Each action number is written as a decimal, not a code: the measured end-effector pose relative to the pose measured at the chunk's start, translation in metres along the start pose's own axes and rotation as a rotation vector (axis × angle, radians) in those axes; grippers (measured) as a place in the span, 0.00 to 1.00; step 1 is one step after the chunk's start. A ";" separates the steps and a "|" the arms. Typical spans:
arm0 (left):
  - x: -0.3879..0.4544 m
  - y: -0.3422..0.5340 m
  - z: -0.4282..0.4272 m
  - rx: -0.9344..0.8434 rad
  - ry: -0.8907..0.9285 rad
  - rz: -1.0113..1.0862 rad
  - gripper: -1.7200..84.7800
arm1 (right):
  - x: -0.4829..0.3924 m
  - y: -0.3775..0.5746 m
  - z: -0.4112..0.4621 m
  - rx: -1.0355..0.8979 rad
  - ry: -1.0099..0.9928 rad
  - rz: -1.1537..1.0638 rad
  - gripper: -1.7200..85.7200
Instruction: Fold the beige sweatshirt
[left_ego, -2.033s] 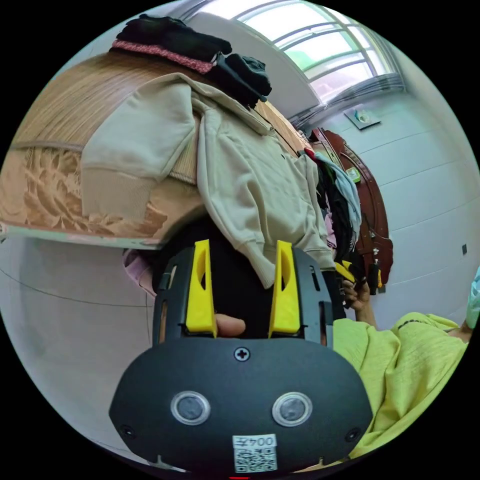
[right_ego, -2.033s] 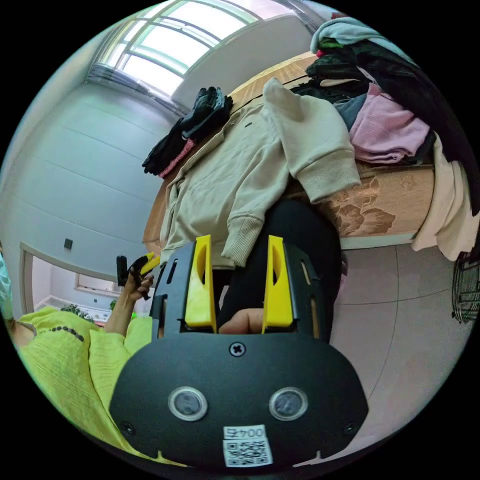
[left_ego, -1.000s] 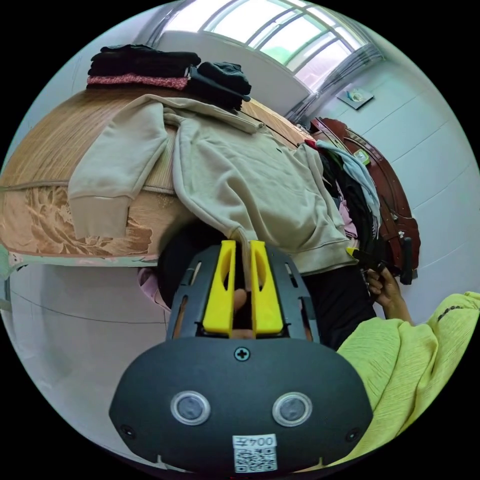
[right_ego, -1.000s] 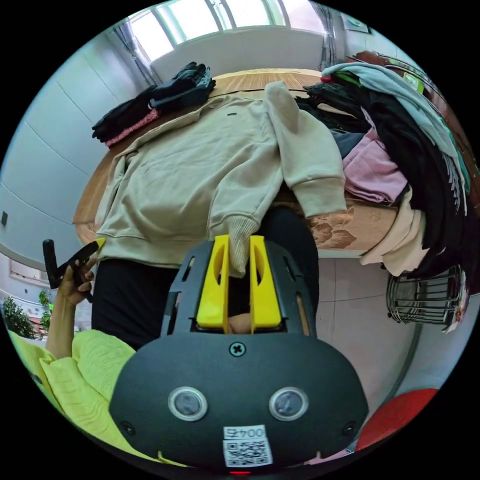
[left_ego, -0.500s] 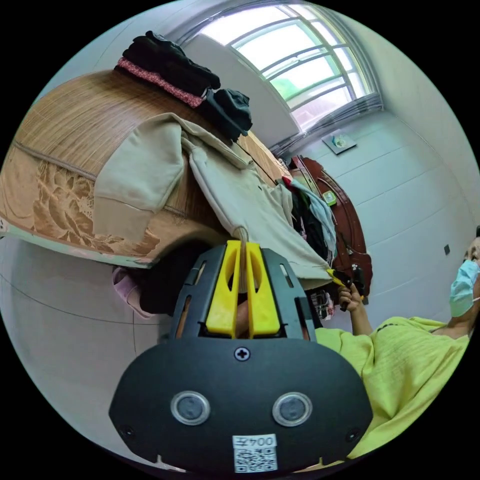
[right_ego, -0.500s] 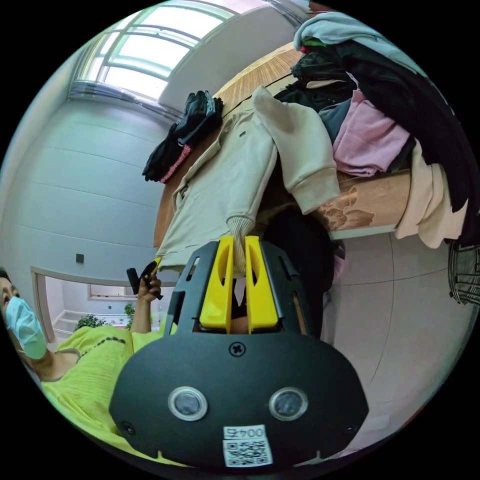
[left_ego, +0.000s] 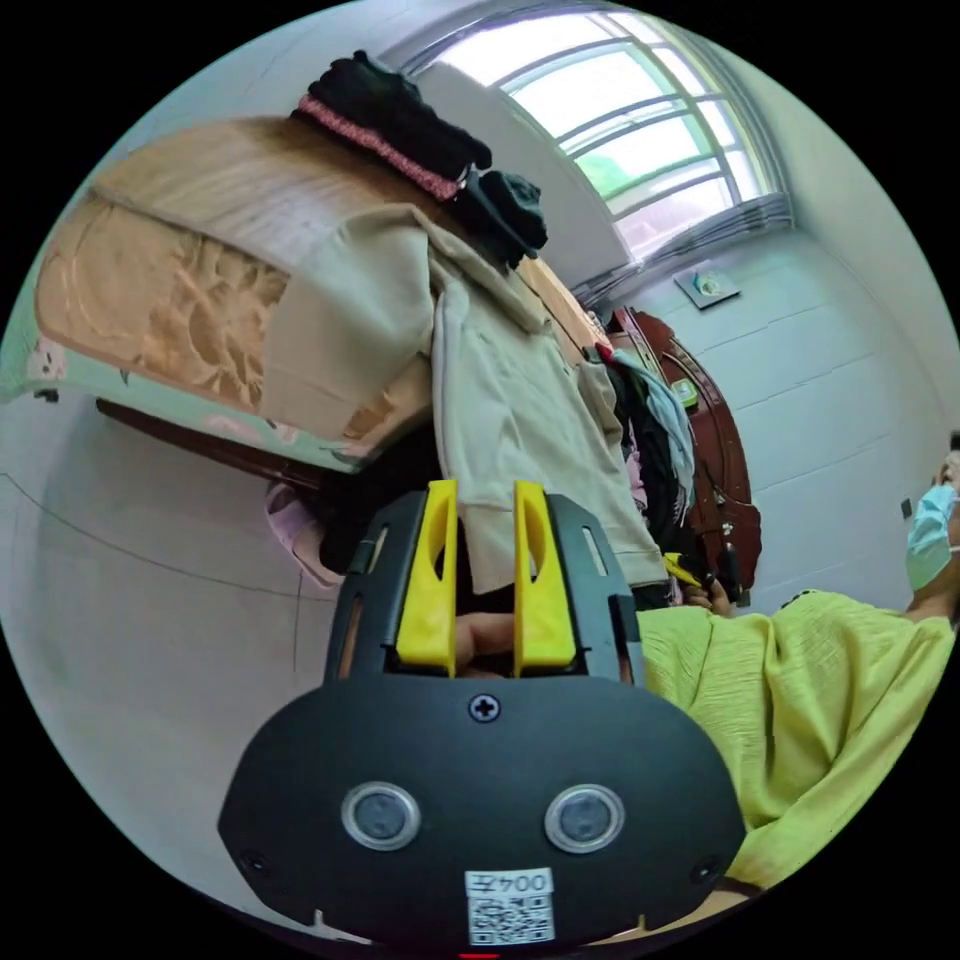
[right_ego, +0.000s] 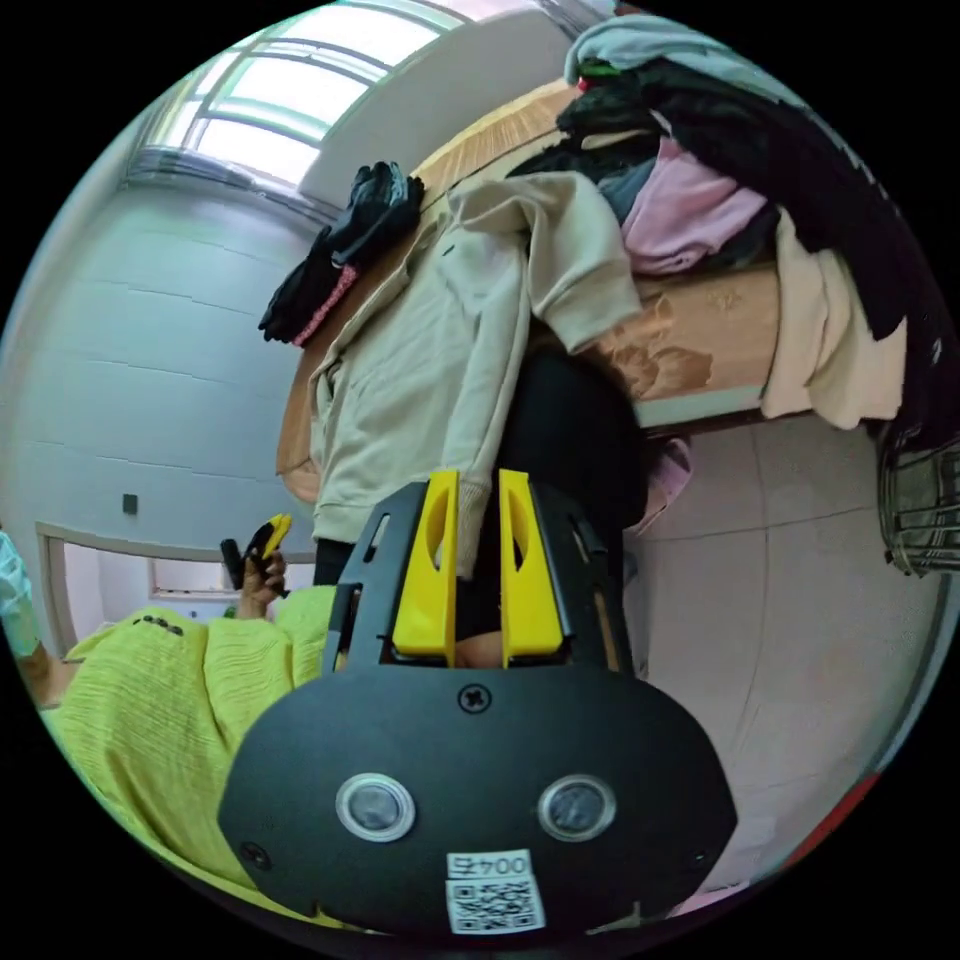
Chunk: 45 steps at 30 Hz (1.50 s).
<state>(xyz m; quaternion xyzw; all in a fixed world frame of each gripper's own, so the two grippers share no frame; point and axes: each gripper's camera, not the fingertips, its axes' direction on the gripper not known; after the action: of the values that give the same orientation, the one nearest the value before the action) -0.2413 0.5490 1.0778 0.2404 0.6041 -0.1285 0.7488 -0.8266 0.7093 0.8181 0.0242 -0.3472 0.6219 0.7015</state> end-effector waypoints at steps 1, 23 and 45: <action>0.007 -0.012 -0.015 0.018 -0.011 0.033 0.11 | -0.002 -0.002 -0.004 0.023 0.024 -0.008 0.10; 0.246 -0.425 0.406 -0.468 -0.304 0.431 0.04 | -0.100 -0.104 0.203 0.054 0.892 -0.450 0.01; 0.325 -0.418 0.405 -0.259 -0.779 0.513 0.06 | -0.061 -0.116 0.183 -0.011 0.531 -0.315 0.02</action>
<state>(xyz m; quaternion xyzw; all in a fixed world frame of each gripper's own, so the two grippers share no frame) -0.0247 0.0164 0.7402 0.2206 0.2110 0.0561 0.9506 -0.8064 0.5458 0.9707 -0.0896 -0.1471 0.4882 0.8555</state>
